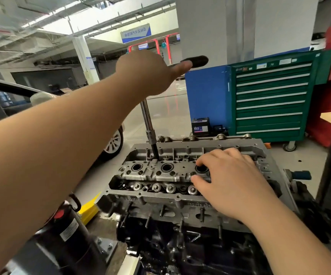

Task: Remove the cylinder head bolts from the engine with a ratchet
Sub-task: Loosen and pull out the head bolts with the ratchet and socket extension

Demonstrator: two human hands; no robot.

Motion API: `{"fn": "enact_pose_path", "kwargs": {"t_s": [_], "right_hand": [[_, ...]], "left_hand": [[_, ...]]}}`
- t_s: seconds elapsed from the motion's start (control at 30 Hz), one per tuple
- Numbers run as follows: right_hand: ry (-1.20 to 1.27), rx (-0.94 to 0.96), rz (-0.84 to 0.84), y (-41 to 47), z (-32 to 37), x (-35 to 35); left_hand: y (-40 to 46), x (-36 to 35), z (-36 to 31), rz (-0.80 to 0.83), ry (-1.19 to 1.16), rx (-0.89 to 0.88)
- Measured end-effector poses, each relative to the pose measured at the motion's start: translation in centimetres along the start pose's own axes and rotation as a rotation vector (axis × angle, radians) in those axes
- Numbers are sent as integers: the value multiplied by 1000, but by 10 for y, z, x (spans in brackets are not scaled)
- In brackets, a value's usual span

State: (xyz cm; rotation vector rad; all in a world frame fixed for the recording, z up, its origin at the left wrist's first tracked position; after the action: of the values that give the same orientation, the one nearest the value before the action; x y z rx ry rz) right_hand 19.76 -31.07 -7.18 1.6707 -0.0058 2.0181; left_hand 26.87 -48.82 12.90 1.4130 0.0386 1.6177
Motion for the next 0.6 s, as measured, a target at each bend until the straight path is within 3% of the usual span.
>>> {"fn": "enact_pose_path", "kwargs": {"t_s": [0.03, 0.13, 0.2, 0.27, 0.33, 0.43, 0.53, 0.6], "right_hand": [[-1, 2, 0, 0, 0, 0], [-8, 8, -14, 0, 1, -1], [-9, 6, -14, 1, 0, -1], [-21, 6, -8, 1, 1, -1], [-18, 3, -17, 1, 1, -2], [-15, -4, -10, 0, 0, -1], [-18, -3, -11, -1, 0, -1], [-18, 0, -11, -1, 0, 0]], "left_hand": [[-4, -2, 9, -35, -171, -53], [-30, -1, 43, -31, -819, -436], [-45, -2, 52, -55, -924, -443], [-42, -7, 46, -137, -790, -205], [-23, -6, 26, -151, -425, -3], [6, -2, -1, -59, 3, 69], [-1, 0, -2, -56, 54, 53], [-17, -3, 9, -158, -247, -102]]}}
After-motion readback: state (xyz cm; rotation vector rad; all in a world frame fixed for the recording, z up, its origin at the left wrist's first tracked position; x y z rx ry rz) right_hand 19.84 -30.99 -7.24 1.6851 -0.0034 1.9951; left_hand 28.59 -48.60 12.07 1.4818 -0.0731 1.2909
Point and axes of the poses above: each hand's wrist, its own y-axis towards the middle knuckle, its own x-axis out of the back of the hand, z = x × y, the point moved 2 cm from there along y, towards the middle knuckle, and after that the axes turned 2 degrees about z, right-handed, at the moved point
